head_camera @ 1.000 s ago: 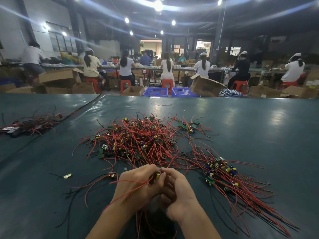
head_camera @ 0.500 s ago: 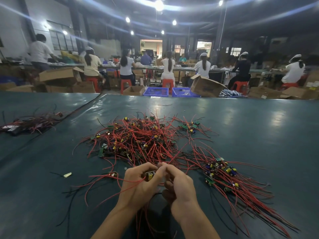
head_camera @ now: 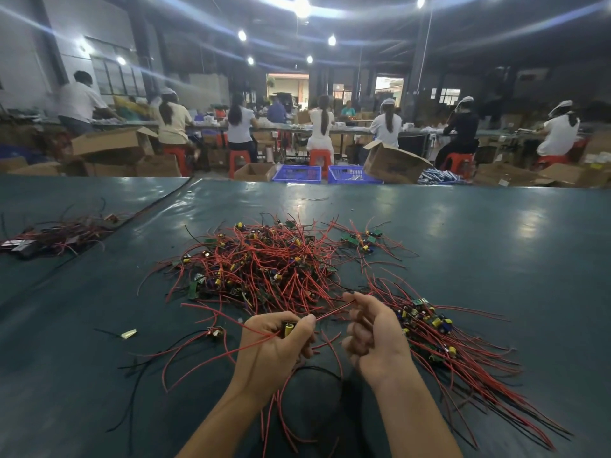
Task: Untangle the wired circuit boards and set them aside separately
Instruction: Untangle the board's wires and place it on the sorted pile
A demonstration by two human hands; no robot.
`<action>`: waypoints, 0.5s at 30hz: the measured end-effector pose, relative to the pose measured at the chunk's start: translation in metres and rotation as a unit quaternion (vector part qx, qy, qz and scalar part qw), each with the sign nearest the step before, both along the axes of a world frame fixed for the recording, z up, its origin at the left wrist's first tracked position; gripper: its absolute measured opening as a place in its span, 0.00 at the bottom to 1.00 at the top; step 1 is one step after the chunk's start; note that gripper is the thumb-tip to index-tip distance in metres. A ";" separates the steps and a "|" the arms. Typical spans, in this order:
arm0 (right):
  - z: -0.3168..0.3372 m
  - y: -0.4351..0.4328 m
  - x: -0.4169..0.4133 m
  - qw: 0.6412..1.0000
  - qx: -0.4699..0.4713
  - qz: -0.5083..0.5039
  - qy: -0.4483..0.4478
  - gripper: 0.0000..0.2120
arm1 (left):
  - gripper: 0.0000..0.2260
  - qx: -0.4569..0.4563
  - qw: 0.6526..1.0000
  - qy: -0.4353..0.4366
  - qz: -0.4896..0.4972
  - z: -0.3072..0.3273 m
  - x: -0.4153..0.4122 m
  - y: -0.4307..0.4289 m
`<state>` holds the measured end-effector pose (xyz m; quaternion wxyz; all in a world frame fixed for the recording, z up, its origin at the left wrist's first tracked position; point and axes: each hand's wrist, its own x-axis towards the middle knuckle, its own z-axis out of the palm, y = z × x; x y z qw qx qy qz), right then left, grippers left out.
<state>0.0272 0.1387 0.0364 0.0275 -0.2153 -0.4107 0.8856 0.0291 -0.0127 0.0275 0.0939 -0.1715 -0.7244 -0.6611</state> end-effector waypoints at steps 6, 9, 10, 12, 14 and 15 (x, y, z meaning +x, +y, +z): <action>-0.006 0.035 -0.004 0.987 -0.114 -0.111 0.003 0.06 | 0.16 0.054 0.998 0.021 0.007 0.010 0.001 -0.010; -0.006 0.048 -0.002 0.986 -0.075 -0.148 0.026 0.07 | 0.18 0.130 0.989 0.028 0.060 0.019 -0.011 -0.029; -0.004 0.044 -0.002 0.988 -0.052 -0.137 0.043 0.07 | 0.19 0.143 0.987 0.022 0.069 0.019 -0.014 -0.032; -0.001 0.028 -0.001 0.993 -0.006 -0.094 0.065 0.09 | 0.20 0.144 0.987 0.001 0.075 0.014 -0.016 -0.029; 0.002 0.008 0.002 0.995 0.044 -0.047 0.071 0.14 | 0.19 0.131 0.989 -0.013 0.067 0.011 -0.014 -0.024; 0.001 -0.003 0.003 0.994 0.077 -0.026 0.076 0.16 | 0.19 0.128 0.990 -0.019 0.059 0.010 -0.014 -0.022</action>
